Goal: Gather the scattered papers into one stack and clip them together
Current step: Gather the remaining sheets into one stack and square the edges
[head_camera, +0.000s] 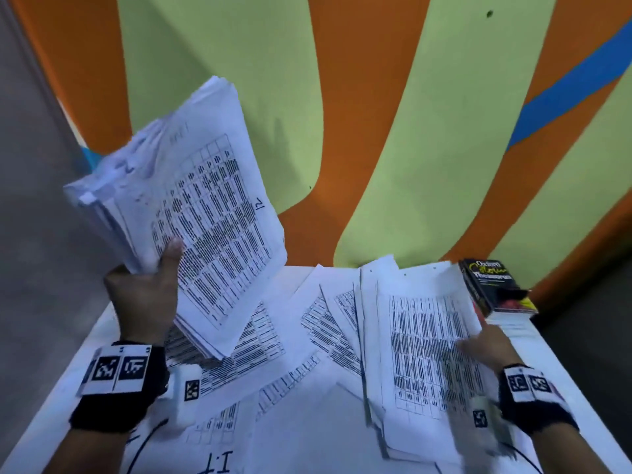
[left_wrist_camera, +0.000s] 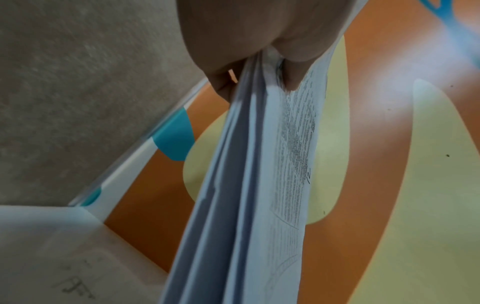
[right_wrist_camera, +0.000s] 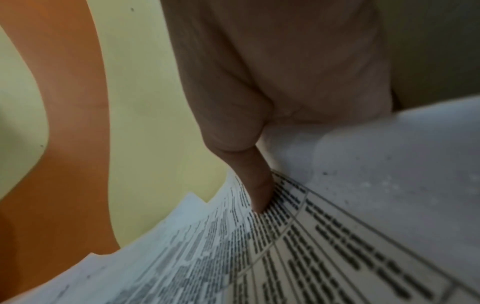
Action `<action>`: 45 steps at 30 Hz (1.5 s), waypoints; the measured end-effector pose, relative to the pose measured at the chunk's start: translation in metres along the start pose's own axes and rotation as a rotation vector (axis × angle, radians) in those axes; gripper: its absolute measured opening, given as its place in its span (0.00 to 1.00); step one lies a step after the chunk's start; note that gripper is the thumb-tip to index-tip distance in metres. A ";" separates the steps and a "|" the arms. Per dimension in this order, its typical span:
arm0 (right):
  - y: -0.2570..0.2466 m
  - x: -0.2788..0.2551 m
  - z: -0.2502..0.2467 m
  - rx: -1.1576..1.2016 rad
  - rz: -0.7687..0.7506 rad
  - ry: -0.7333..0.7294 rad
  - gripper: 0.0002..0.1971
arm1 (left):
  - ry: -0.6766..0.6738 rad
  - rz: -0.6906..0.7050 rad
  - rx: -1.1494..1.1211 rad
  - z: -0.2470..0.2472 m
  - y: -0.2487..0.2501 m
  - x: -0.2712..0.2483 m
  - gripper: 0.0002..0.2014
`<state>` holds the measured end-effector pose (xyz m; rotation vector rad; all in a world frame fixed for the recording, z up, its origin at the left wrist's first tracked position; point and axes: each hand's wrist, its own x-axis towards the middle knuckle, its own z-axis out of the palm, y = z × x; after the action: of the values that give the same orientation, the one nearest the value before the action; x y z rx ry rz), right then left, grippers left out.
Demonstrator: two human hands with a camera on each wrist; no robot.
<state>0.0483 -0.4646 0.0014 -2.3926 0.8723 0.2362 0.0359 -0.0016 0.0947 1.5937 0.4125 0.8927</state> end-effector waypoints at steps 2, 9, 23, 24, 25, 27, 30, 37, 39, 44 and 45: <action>0.014 0.015 0.009 -0.079 0.007 0.025 0.21 | -0.033 0.007 -0.016 0.008 -0.001 -0.004 0.14; 0.019 -0.003 0.011 -0.143 -0.017 0.281 0.07 | -0.149 -0.008 0.008 0.016 -0.002 -0.013 0.15; -0.014 -0.067 -0.099 0.509 -0.588 0.334 0.08 | -0.313 -0.078 0.039 0.034 -0.023 -0.018 0.26; -0.019 -0.070 -0.110 0.625 -0.601 0.311 0.07 | -0.325 -0.088 0.024 0.036 -0.025 -0.018 0.26; -0.023 -0.073 -0.120 0.718 -0.615 0.278 0.07 | -0.337 -0.107 0.005 0.038 -0.028 -0.018 0.26; -0.035 -0.073 -0.130 0.882 -0.636 0.180 0.06 | -0.355 -0.134 -0.034 0.043 -0.030 -0.020 0.25; -0.056 -0.068 -0.120 1.064 -0.627 -0.067 0.08 | -0.429 -0.130 -0.078 0.053 -0.024 -0.026 0.23; -0.096 -0.045 -0.038 1.049 -0.445 -0.480 0.26 | -0.669 -0.157 -0.131 0.079 -0.021 -0.041 0.06; -0.104 -0.039 -0.016 0.960 -0.410 -0.388 0.20 | -0.718 -0.209 -0.156 0.082 -0.023 -0.043 0.07; -0.114 -0.031 0.011 0.792 -0.380 -0.443 0.23 | -0.768 -0.275 -0.159 0.080 -0.039 -0.042 0.11; -0.115 -0.031 0.013 0.775 -0.392 -0.460 0.25 | -0.783 -0.294 -0.156 0.079 -0.039 -0.042 0.10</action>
<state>0.0980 -0.3685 0.0542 -1.6297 0.2000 0.2252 0.0753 -0.0757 0.0443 1.5508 0.0119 0.0406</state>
